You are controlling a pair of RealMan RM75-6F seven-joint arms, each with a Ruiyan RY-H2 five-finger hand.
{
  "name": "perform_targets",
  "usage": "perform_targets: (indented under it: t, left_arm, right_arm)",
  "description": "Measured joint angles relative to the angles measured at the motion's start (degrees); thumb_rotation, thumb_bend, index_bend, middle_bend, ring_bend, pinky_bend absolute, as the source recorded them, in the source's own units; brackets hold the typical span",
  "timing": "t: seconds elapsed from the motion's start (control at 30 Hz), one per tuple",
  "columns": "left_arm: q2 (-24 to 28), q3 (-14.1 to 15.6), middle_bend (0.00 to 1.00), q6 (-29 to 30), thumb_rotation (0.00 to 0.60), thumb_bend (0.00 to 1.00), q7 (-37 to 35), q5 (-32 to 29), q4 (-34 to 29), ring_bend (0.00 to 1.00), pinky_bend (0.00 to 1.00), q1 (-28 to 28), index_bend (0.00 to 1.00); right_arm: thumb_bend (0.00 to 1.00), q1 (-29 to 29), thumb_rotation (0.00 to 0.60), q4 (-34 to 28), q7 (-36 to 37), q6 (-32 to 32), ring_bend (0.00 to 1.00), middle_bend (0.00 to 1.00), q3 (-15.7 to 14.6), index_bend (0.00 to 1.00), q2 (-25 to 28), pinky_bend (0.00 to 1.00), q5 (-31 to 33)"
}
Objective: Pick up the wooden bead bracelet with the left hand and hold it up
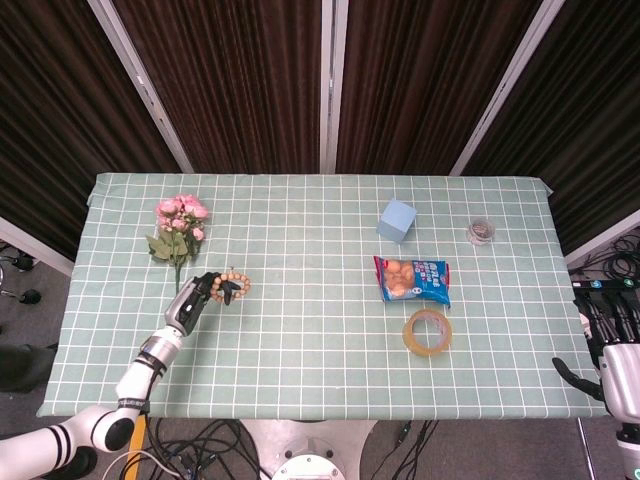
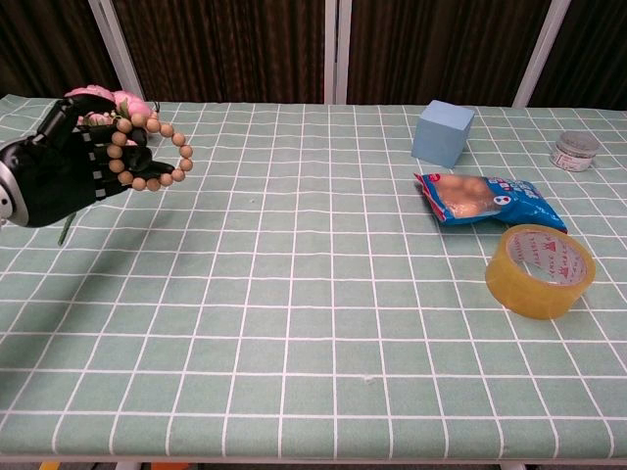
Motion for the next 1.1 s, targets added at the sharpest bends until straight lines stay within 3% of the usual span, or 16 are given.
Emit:
perform_targets:
  t: [0.17,0.5,0.83,1.1]
  left_arm:
    - [-0.1,-0.1,0.70,-0.3,0.279,0.50,0.6,-0.9,0.1,0.33,0.03,0.0,0.62]
    - [-0.2,-0.4,0.70,-0.9,0.335,0.52,1.5,-2.1,-0.1,0.33,0.03,0.1,0.63]
    - [-0.2,-0.9,0.68,-1.1,0.331,0.59,1.9,-2.5,-0.4,0.33,0.03,0.2,0.62]
    - [-0.3,-0.9,0.60,-1.1,0.305,0.62,1.8,-2.0,-0.4,0.33,0.03,0.2,0.57]
  right_arm:
    - [0.06,0.1,0.600,0.1,0.1,-0.2,0.06,0.21,0.1,0.09,0.0,0.00,0.2]
    - [0.06,0.2,0.600,0.3,0.3,-0.3,0.06,0.21,0.2,0.09,-0.1,0.00,0.2]
    - [0.06,0.4,0.600,0.7,0.6,-0.3,0.06,0.22,0.3,0.09,-0.3,0.00,0.3]
    - [0.06,0.4,0.600,0.9,0.8,-0.3,0.06,0.22,0.4,0.09,-0.4,0.00,0.5]
